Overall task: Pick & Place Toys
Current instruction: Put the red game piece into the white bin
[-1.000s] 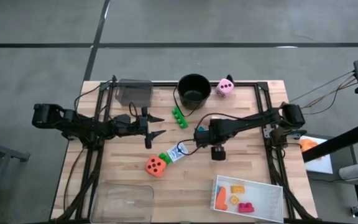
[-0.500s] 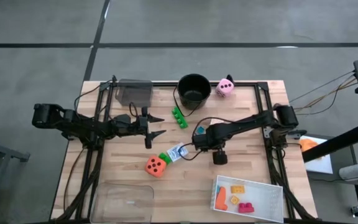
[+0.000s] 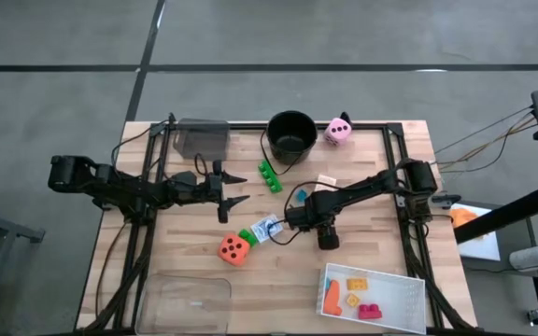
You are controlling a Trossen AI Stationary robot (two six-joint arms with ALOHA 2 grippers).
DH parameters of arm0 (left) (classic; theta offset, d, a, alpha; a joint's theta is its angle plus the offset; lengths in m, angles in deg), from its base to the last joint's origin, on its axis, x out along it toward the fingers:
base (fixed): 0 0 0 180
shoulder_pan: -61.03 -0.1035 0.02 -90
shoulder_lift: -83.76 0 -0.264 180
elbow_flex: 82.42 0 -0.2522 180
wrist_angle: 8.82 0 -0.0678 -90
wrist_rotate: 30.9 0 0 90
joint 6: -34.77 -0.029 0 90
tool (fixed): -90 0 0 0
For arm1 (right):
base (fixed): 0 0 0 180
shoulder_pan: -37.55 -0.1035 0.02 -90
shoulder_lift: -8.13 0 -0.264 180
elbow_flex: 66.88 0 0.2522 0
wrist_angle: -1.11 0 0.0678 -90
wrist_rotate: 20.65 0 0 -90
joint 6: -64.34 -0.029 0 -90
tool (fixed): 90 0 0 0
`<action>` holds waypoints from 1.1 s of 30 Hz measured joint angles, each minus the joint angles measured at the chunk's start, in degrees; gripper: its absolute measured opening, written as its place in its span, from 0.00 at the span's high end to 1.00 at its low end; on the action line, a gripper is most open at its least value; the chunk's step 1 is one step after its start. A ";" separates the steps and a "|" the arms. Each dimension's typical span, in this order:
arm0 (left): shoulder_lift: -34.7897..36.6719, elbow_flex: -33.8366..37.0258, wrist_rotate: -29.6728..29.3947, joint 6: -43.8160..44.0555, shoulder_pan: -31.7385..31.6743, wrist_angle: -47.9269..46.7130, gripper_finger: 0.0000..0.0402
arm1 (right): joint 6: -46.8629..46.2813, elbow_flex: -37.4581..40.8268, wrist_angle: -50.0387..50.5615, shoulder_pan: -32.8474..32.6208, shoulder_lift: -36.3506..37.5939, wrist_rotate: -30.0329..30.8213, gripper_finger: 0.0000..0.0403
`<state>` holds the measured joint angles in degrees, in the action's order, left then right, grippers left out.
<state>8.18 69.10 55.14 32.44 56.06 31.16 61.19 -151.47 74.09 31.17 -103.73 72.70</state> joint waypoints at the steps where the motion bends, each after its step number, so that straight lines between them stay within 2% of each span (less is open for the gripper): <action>1: -0.02 0.00 -0.02 0.00 0.00 -0.05 0.37 | -0.20 0.00 0.10 -0.02 0.20 -0.05 0.63; 4: -0.02 0.00 -0.04 0.00 0.00 -0.05 0.37 | -0.89 0.09 0.57 -0.04 1.05 0.68 0.79; 13: -0.02 0.00 -0.13 0.68 0.00 -0.60 0.37 | -3.98 0.09 2.88 -2.49 6.73 1.60 0.78; 18: -0.02 0.00 -0.13 0.90 0.00 -0.57 0.37 | -7.01 0.09 -2.45 -5.28 12.92 1.82 0.78; 21: 0.00 0.00 -0.13 0.92 0.00 0.21 0.37 | -7.24 1.00 -12.01 -7.69 17.45 2.24 0.78; 24: 0.00 0.00 -0.13 1.27 0.00 0.29 0.37 | -6.50 4.86 -27.10 -10.47 22.13 2.43 0.78; 30: 0.00 0.00 0.08 1.44 0.00 0.38 0.37 | -5.63 18.76 -57.01 -16.21 30.63 2.23 0.78; 33: 0.00 0.00 0.09 1.60 0.00 0.37 0.37 | -8.01 25.59 -66.53 -19.31 33.54 3.04 0.78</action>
<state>8.19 69.10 55.22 34.04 56.06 31.54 53.18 -125.88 7.56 11.86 -70.18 75.73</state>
